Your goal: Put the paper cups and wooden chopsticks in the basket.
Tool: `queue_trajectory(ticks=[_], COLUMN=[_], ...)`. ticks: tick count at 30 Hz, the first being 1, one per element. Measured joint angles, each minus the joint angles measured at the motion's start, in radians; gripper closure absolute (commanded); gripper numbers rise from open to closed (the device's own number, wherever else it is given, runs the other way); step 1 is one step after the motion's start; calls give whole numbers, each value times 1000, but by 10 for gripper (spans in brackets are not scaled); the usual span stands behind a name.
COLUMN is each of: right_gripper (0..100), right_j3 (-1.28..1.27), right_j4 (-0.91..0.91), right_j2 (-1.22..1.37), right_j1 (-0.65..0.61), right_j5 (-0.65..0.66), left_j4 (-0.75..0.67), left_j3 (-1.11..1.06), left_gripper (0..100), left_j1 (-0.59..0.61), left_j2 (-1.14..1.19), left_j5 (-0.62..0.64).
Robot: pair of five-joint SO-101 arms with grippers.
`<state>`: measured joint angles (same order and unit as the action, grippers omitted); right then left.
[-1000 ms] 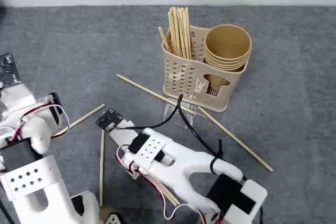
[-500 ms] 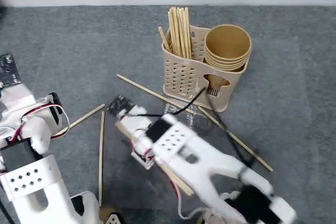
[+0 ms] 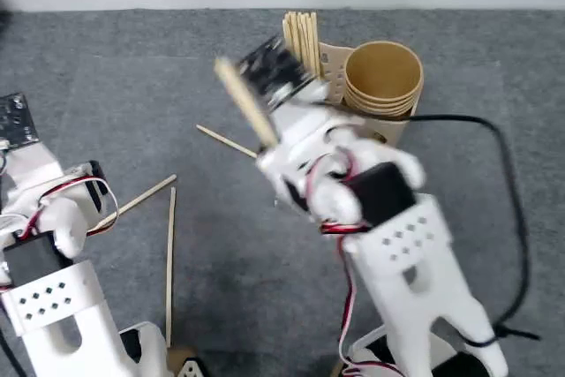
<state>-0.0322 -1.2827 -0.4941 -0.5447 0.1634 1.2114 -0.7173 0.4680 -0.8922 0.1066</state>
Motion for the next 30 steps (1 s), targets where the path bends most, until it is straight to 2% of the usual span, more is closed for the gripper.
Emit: queue_trajectory(ticks=[8, 16, 25, 30], right_gripper=[991, 991, 991, 966], right_j3=[43, -233, -624, -677], right_j4=[419, 922, 1292, 1330], right_j2=[0, 0, 2, 2], right_j1=[146, 187, 213, 229], right_j5=[0, 0, 0, 0], left_j4=[0, 0, -2, -41], left_j3=[-3, -9, -15, -74], left_gripper=[833, 833, 833, 833], left_j1=[0, 0, 0, 0], left_j2=[0, 0, 0, 0], left_j5=[-2, -2, -2, -2])
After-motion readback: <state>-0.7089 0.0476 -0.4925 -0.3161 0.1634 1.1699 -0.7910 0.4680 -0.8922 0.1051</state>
